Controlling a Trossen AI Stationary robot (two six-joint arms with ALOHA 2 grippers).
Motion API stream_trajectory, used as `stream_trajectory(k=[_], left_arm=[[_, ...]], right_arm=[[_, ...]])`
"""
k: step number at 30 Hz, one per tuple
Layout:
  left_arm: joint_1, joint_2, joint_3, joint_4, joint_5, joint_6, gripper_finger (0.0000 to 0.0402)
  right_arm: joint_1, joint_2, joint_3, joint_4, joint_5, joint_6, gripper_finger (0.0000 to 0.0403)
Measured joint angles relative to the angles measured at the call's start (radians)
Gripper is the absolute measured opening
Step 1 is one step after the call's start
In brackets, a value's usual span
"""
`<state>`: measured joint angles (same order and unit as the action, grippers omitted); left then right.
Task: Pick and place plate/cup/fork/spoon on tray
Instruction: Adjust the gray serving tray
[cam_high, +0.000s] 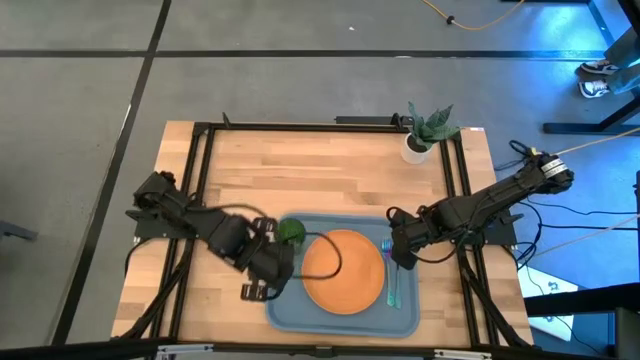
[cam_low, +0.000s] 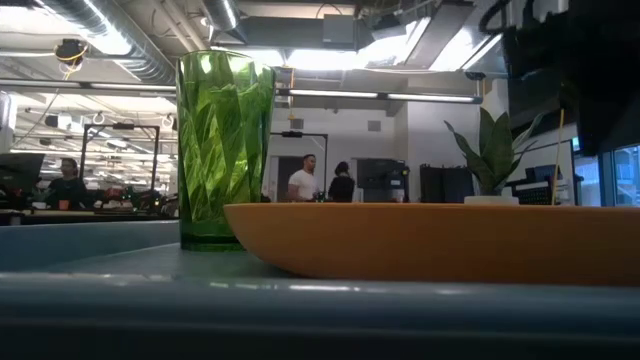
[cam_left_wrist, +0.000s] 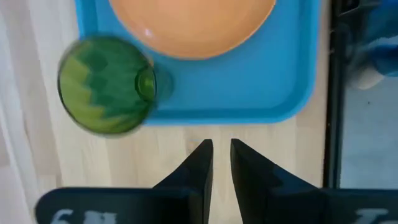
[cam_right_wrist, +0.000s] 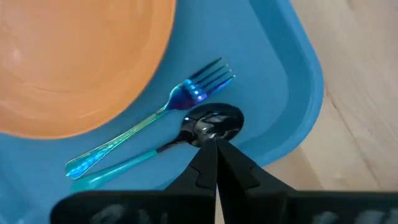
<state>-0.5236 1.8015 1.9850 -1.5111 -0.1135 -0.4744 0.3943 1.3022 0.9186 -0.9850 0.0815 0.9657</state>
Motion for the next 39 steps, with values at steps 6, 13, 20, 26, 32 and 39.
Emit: stream_trajectory(k=[6,13,20,26,32,39], left_arm=[[-0.114,0.000,-0.087,0.055,-0.105,-0.256,0.0033],[-0.215,0.000,-0.205,0.242,-0.139,-0.474,0.0004],[-0.270,0.000,-0.418,0.525,-0.157,-0.596,0.0001],[-0.266,0.001,-0.568,0.729,-0.160,-0.594,0.0001],[-0.267,0.001,-0.699,0.937,-0.219,-0.592,0.0001],[-0.267,0.001,-0.816,1.129,-0.220,-0.589,0.0001]], right_arm=[[-0.032,0.000,-0.040,0.016,-0.023,-0.023,0.0003],[-0.082,-0.001,-0.058,0.014,-0.031,-0.078,0.0003],[-0.158,-0.001,-0.059,0.015,-0.039,-0.162,0.0003],[-0.203,-0.001,-0.059,0.018,-0.085,-0.214,0.0003],[-0.236,-0.001,-0.059,0.030,-0.106,-0.266,0.0003],[-0.270,-0.001,-0.078,0.072,-0.123,-0.296,0.0003]])
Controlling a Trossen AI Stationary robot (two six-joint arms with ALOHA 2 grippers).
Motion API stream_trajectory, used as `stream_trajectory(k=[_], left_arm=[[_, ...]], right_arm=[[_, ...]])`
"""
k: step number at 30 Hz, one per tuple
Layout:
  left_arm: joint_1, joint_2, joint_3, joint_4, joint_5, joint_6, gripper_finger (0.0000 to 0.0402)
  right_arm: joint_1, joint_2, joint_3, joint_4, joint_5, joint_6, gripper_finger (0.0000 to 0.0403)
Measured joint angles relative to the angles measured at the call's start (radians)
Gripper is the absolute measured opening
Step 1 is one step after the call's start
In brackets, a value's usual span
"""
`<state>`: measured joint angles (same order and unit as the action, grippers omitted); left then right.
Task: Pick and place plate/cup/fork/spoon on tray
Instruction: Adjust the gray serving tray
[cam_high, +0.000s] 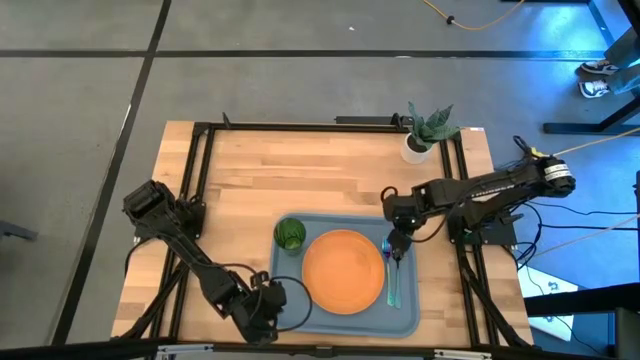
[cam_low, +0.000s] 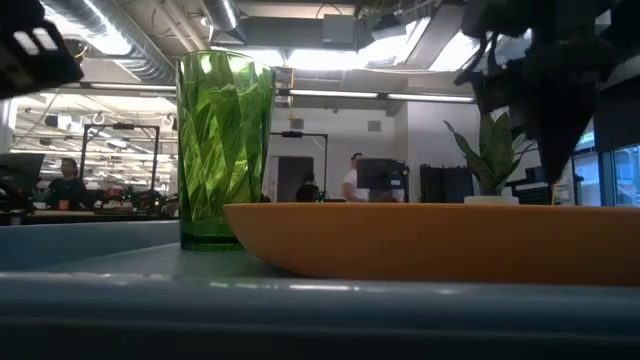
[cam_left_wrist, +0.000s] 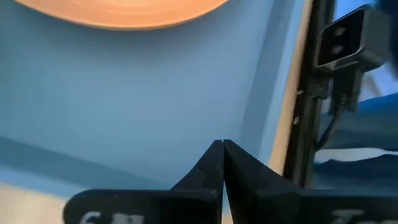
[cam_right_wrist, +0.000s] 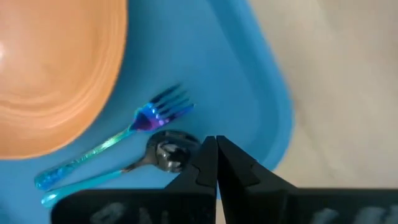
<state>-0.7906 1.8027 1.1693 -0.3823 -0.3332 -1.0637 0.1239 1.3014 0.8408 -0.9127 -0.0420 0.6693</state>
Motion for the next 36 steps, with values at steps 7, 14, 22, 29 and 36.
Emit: stream_trajectory(k=[7,14,22,29,36], left_arm=[[0.002,0.002,-0.062,0.124,0.001,0.005,0.0001],[0.020,0.023,-0.062,0.113,0.003,0.054,0.0000],[0.050,0.053,-0.062,0.074,0.035,0.056,0.0000],[0.066,0.081,-0.062,0.056,0.061,0.056,0.0000],[0.092,0.090,-0.061,0.020,0.073,0.055,0.0000]], right_arm=[[-0.016,0.000,-0.152,0.162,-0.113,0.039,0.0003],[-0.016,0.000,-0.207,0.185,-0.108,0.055,0.0003],[-0.016,0.001,-0.257,0.254,-0.048,0.058,0.0003],[-0.024,0.001,-0.261,0.291,0.022,0.044,0.0003],[-0.059,0.005,-0.261,0.321,0.026,0.002,0.0003]])
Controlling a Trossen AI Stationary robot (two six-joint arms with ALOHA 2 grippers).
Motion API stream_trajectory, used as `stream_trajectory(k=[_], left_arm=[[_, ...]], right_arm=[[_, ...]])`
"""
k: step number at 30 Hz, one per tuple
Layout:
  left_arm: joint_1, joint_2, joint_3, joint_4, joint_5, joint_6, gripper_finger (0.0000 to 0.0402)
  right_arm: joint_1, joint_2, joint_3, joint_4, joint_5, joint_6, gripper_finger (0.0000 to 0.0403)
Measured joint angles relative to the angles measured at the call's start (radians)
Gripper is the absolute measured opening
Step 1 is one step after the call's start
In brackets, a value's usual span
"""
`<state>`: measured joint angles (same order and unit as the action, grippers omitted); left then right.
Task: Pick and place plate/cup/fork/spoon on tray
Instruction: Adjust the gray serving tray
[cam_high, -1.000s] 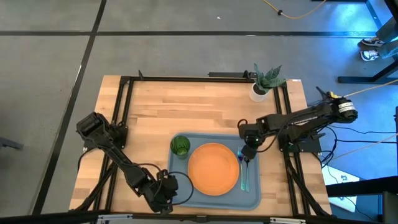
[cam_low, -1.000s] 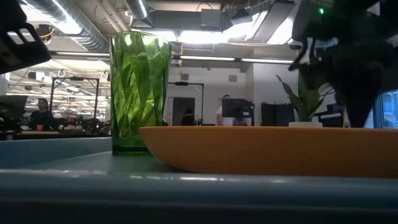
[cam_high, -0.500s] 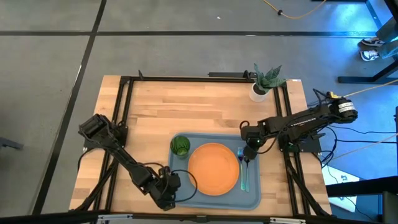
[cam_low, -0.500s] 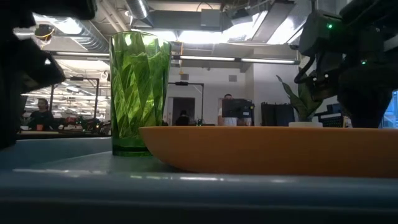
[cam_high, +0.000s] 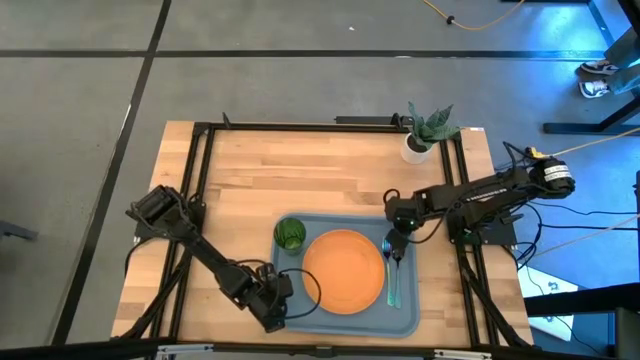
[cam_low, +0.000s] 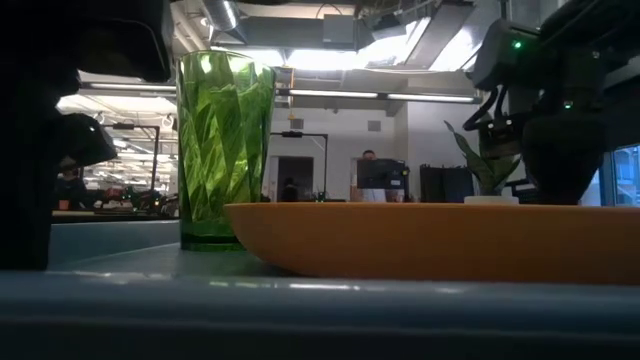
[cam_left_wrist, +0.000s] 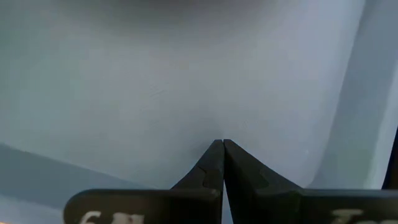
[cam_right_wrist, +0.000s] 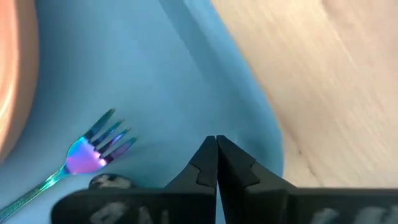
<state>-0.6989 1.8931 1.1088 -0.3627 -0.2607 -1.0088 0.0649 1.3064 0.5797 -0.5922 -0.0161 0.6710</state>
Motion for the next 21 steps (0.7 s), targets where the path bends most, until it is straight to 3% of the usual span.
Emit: stream_trajectory(k=[12,21], left_arm=[[0.034,-0.002,0.001,-0.042,0.046,-0.005,0.0000],[0.033,-0.002,0.001,-0.046,0.051,-0.037,0.0000]], right_arm=[[-0.069,0.001,0.000,0.070,0.045,-0.109,0.0003],[-0.088,0.001,0.000,0.066,-0.092,-0.134,0.0003]])
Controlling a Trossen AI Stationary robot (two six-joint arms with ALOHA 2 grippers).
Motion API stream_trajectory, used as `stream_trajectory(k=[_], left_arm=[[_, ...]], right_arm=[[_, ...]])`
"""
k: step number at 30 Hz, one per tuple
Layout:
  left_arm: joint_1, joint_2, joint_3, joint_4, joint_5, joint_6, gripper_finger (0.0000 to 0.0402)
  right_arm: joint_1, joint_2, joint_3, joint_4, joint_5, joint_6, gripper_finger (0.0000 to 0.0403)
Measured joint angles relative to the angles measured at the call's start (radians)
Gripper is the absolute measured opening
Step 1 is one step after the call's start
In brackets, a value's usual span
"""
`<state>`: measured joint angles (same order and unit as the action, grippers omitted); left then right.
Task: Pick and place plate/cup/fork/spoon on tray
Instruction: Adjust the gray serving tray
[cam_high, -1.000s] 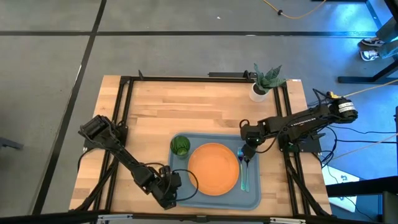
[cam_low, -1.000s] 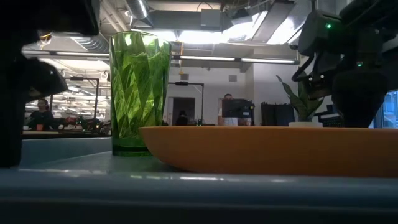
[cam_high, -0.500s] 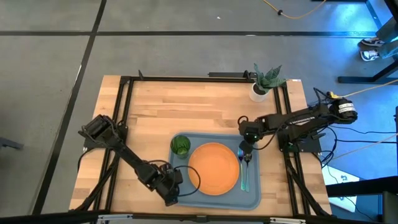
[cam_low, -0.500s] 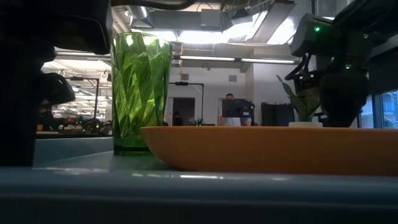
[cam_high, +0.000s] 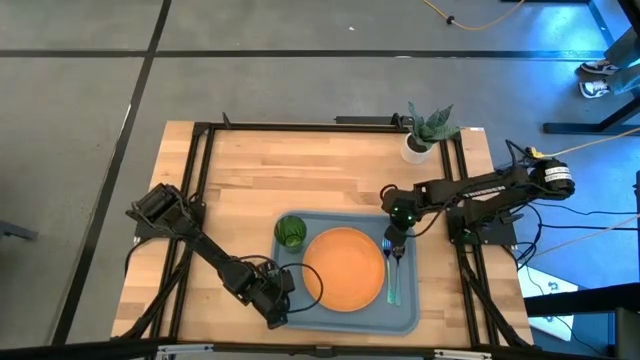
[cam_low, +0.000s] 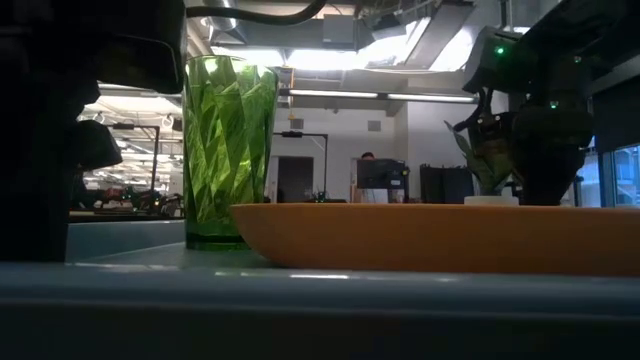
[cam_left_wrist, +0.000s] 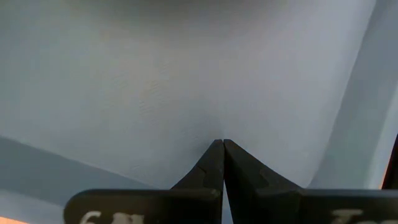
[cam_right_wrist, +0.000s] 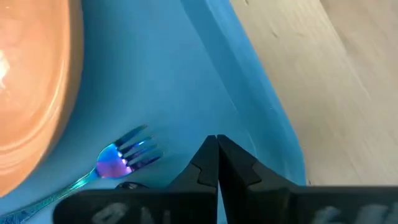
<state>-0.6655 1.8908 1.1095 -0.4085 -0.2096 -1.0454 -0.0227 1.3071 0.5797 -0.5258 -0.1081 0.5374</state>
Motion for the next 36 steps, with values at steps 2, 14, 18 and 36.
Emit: stream_trajectory(k=[2,14,18,36], left_arm=[[0.000,0.000,0.000,-0.001,0.000,0.000,0.0000],[0.002,0.000,0.000,-0.014,0.005,-0.022,0.0000],[0.002,0.000,0.000,-0.028,0.004,-0.045,0.0000],[0.040,-0.002,0.001,-0.192,0.009,-0.101,0.0000]], right_arm=[[0.000,0.000,-0.007,0.007,-0.003,0.001,0.0003],[-0.021,0.001,-0.064,0.069,0.062,0.002,0.0003],[-0.045,0.001,-0.064,0.119,0.122,-0.025,0.0003],[-0.160,0.116,-0.062,0.311,0.082,-0.154,0.0003]])
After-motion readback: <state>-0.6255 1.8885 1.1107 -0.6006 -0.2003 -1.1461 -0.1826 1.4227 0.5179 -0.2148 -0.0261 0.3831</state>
